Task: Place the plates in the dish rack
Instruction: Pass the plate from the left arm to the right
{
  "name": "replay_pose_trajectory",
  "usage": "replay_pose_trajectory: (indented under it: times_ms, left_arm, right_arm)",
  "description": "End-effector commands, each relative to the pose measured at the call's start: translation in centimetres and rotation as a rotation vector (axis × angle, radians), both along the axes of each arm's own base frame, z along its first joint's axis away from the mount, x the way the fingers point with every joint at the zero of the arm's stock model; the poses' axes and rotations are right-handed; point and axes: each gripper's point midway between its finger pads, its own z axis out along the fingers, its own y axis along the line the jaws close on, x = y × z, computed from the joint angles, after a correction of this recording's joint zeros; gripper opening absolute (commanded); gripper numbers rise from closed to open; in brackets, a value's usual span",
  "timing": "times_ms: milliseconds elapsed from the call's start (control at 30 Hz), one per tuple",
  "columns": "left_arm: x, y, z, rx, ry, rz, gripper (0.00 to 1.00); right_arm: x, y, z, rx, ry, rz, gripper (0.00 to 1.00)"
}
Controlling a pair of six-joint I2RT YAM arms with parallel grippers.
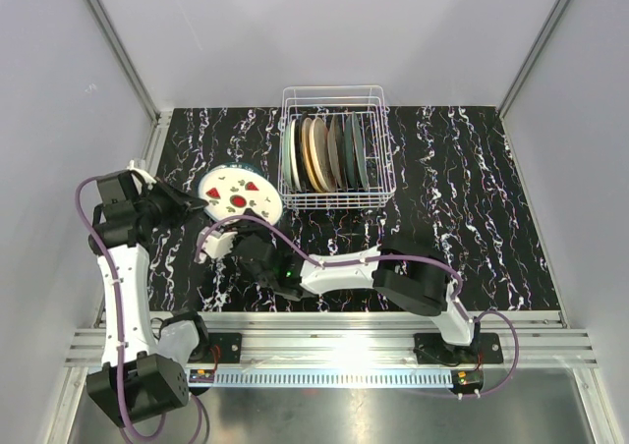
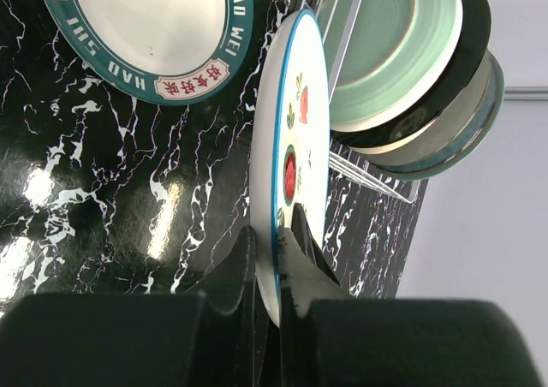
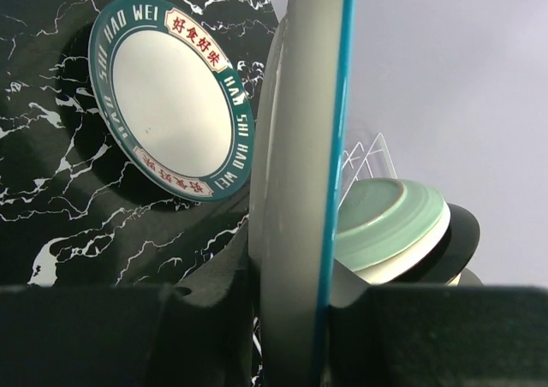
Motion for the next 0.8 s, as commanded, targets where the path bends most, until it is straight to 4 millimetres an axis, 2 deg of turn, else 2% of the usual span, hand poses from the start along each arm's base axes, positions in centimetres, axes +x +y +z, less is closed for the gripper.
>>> replay_pose_trajectory:
  times_ms: [0,100,267,333,400,467,500,533,600,667,700,767]
  left_arm:
    - [1.5,-0.8,2.7,0.0,-0.144,-0.083,0.09]
    - [1.7,-0.8,2.5,0.001,-0.145,-0.094,0.11]
    - [2.2,-0.3,3.0,0.041,-0.156,-0.097,0.5]
    - [2.5,0.0,3.4,0.061,-0.161,-0.091,0.56]
    - [2.8,0.6,3.8,0.093,-0.167,-0.075,0.82]
    - [3.1,1.2,3.7,0.128,-0.156,-0.066,0.97]
    - [3.3,1.8,4.2,0.16,-0.159,-0.04,0.99]
    - [3.5,2.2,4.1,0.174,-0.149,-0.029,0.99]
    - [3.8,3.0,4.7,0.217,-0.157,-0.003,0.99]
    - [4.4,3.3,5.2,0.224,-0.171,0.004,0.99]
    - [4.7,3.4,6.2,0.229,-0.192,0.007,0.99]
    - [5.5,3.6,7.7,0.232,-0.232,0.025,0.99]
  right_arm:
    - [-0.7,0.8,4.1,0.147,-0.051,0.023,0.0]
    - [-1.1,0.8,4.7,0.17,-0.04,0.034,0.0]
    - [-1.8,0.4,5.4,0.214,-0.001,0.05,0.0]
    - [-2.2,0.1,5.7,0.246,0.026,0.057,0.0]
    - [-2.8,0.0,5.9,0.267,0.08,0.079,0.0]
    - [-3.3,-0.4,5.5,0.264,0.123,0.088,0.0]
    - [-3.5,-0.8,4.9,0.258,0.14,0.092,0.0]
    - [-3.7,-1.2,5.8,0.298,0.156,0.096,0.0]
    - [-4.2,-1.9,5.3,0.298,0.18,0.103,0.0]
    - [-5.3,-2.3,6.2,0.331,0.226,0.147,0.0]
    - [-5.8,-2.6,5.9,0.334,0.251,0.161,0.0]
    - [-7.0,-3.2,7.1,0.392,0.325,0.203,0.0]
